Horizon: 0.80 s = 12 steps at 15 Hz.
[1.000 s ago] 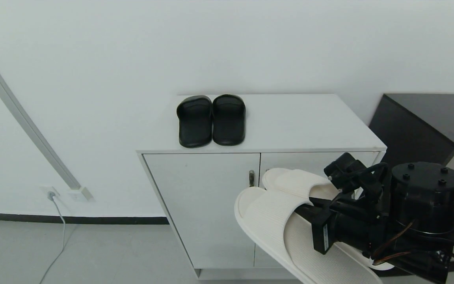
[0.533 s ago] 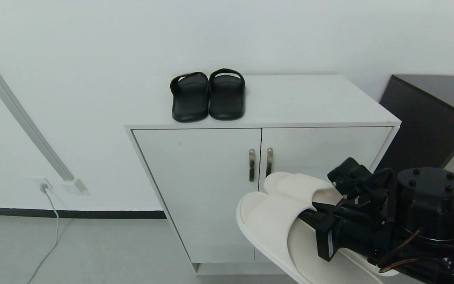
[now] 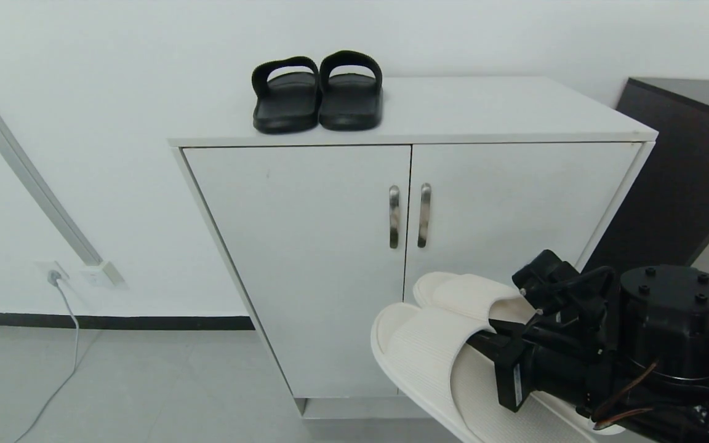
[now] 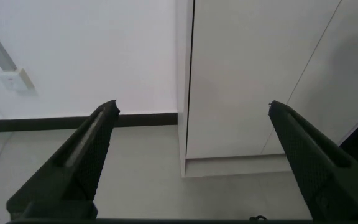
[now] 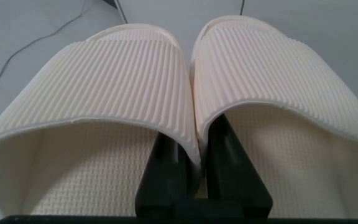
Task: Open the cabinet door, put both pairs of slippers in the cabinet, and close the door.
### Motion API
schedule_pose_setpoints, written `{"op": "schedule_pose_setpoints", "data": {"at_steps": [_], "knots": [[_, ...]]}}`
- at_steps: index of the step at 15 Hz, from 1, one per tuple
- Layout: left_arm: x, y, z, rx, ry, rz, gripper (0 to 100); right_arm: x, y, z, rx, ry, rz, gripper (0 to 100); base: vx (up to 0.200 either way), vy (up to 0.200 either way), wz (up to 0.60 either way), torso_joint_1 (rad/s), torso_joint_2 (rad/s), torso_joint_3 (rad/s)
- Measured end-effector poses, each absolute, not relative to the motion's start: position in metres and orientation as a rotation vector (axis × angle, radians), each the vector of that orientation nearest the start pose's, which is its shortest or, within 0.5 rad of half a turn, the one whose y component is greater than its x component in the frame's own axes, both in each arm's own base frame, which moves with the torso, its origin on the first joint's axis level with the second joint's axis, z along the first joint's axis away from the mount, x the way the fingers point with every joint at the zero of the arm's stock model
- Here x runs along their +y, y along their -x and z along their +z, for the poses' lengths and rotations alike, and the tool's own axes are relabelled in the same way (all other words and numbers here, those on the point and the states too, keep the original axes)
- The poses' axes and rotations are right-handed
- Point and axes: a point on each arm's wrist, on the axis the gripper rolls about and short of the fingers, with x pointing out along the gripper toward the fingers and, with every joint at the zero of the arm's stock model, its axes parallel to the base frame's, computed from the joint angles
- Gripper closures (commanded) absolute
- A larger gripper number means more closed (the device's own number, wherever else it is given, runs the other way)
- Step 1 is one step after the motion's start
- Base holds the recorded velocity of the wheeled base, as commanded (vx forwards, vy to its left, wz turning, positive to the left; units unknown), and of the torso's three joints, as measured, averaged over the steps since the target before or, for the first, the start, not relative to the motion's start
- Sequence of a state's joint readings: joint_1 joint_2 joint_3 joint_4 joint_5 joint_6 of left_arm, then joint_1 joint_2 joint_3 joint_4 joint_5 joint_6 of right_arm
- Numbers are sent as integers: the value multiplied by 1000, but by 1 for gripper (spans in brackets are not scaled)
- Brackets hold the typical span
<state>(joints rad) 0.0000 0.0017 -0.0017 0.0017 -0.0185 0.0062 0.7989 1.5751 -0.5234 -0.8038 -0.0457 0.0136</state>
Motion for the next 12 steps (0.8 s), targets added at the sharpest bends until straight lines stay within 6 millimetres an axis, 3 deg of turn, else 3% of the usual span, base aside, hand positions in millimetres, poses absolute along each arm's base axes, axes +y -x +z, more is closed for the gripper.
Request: {"op": "schedule_pose_setpoints", "data": {"at_steps": [7,12], "knots": [[0,23,76,2,-7,-19,0,179,-175,159,243,96,749,100,0,0,0,-58,437,377],[0,23,76,2,-7,-19,0,178,-174,157,249,99,750,100,0,0,0,-1,88,78]]}}
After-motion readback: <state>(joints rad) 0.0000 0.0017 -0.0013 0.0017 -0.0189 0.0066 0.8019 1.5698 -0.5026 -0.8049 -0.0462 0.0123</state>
